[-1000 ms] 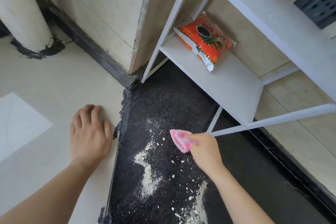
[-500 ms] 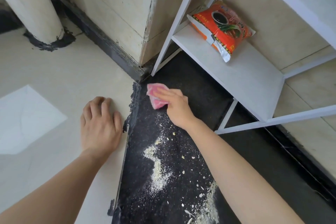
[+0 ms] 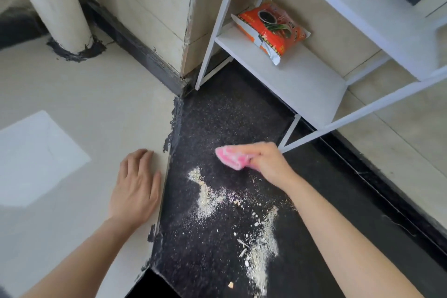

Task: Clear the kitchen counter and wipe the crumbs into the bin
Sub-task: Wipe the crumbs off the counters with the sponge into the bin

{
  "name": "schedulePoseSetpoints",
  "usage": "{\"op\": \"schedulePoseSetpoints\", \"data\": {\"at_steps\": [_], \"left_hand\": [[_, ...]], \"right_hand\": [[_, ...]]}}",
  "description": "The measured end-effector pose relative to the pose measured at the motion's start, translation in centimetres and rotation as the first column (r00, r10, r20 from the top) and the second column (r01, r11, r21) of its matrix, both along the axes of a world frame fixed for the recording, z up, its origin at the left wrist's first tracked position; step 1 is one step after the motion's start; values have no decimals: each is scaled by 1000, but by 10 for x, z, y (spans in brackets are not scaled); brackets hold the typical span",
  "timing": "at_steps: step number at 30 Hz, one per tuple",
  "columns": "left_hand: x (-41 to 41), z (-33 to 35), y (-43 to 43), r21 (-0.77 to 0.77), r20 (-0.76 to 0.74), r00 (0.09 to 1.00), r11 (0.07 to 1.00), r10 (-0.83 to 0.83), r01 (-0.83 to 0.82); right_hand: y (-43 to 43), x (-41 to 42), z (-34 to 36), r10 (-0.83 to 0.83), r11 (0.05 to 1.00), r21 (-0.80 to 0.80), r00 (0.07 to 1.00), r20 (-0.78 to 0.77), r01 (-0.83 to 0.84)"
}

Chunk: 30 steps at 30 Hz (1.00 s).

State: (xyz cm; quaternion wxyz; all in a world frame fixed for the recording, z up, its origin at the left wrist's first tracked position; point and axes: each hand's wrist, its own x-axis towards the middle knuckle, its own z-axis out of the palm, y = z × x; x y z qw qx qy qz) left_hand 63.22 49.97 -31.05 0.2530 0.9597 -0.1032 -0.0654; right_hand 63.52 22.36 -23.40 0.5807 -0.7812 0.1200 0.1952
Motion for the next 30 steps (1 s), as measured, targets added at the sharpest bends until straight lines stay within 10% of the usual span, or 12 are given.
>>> {"op": "schedulePoseSetpoints", "data": {"at_steps": [6, 14, 21, 27, 30], "left_hand": [[-44, -3, 7, 65, 2, 1000, 997, -29, 29], [-53, -4, 9, 97, 27, 999, 995, -39, 36], [-55, -4, 8, 124, 34, 998, 991, -48, 44], [-53, -6, 9, 160, 6, 998, 985, -68, 66], [-52, -7, 10, 146, -8, 997, 986, -74, 74]], "right_hand": [[-8, 56, -51, -92, 745, -659, 995, 46, 100], [-19, -80, -53, 114, 834, -546, 993, 15, -87], [11, -57, 4, -5, 1000, 28, 995, 103, 3], [62, 33, -58, -149, 867, -464, 983, 104, 181], [87, 22, -65, 161, 840, -542, 968, 192, -32]]}}
